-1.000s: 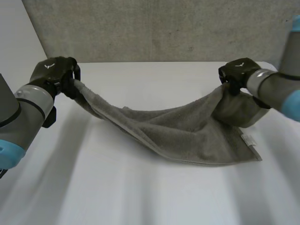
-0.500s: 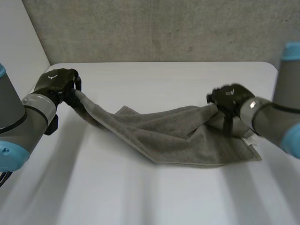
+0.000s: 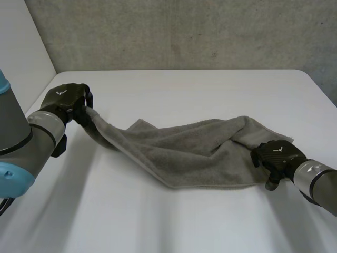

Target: Fold the towel.

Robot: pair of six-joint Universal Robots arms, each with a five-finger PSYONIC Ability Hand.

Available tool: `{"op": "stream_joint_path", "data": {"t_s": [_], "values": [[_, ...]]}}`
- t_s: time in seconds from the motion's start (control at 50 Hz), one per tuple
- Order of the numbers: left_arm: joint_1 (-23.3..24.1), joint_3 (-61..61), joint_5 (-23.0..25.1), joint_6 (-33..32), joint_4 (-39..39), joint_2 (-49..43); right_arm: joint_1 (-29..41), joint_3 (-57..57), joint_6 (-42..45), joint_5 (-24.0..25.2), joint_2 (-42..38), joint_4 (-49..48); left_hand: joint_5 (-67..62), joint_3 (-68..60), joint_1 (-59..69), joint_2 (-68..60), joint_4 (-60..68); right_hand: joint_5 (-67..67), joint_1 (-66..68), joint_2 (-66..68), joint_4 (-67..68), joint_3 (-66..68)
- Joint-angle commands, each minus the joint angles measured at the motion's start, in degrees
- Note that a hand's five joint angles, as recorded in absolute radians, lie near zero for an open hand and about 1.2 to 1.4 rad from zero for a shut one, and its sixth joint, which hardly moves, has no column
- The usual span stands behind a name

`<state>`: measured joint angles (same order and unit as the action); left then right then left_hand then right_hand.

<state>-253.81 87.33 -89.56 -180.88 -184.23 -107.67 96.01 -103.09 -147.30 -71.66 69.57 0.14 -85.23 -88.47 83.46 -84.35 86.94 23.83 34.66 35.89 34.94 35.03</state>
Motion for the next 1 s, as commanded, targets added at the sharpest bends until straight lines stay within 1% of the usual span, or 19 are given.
{"op": "stream_joint_path", "data": {"t_s": [0.02,0.36,0.4,0.66,0.7,0.74,0.76,0.8,1.0], "values": [[0.1,0.4,0.0,0.0,-0.1,0.0,0.2,0.3,0.0,-0.1,-1.9,-1.6,15.2,8.5,-3.5,4.3,-6.9,-0.9,-1.7,-2.9,-2.0,-2.1],[0.0,0.4,0.0,0.0,-0.1,-0.1,0.2,0.8,0.1,-0.1,-3.8,-4.4,15.2,8.5,-3.5,4.3,-6.9,0.8,0.0,-1.2,-0.3,-0.4],[0.0,0.4,0.0,0.0,-0.1,-0.1,0.2,1.4,0.1,-0.2,-5.2,-4.4,15.2,8.5,-3.5,4.3,-6.9,1.0,0.1,-1.1,-0.1,-0.2],[0.0,0.5,0.0,0.0,-0.2,-0.1,0.8,3.9,0.2,-0.9,-7.8,-4.5,15.2,8.5,-3.5,4.3,-6.9,3.0,2.2,0.9,1.9,1.8],[0.0,0.6,0.0,0.0,-0.2,-0.1,0.7,4.0,0.2,-0.9,-7.8,-4.6,15.2,8.5,-3.5,4.3,-6.9,4.0,3.2,2.0,2.9,2.8],[0.0,0.6,0.0,0.0,-0.3,-0.1,0.4,4.2,0.1,-0.9,-7.8,-5.1,15.2,8.5,-3.5,4.3,-6.9,10.2,9.4,8.1,9.1,9.0],[0.0,0.6,0.0,0.0,-0.3,-0.1,0.4,4.2,0.1,-0.9,-7.8,-5.1,15.2,8.5,-3.5,4.3,-6.9,10.2,9.4,8.2,9.1,9.0],[0.0,0.6,0.0,0.0,-0.3,-0.2,0.2,4.2,0.1,-0.9,-7.7,-6.0,15.2,8.5,-3.5,4.3,-6.9,16.1,15.3,14.0,15.0,14.9],[0.2,0.7,0.0,0.0,-0.3,-0.2,0.3,4.6,0.0,-0.9,-7.4,-6.5,15.2,8.5,-3.5,4.3,-6.9,17.6,16.8,15.6,16.5,16.4]]}}
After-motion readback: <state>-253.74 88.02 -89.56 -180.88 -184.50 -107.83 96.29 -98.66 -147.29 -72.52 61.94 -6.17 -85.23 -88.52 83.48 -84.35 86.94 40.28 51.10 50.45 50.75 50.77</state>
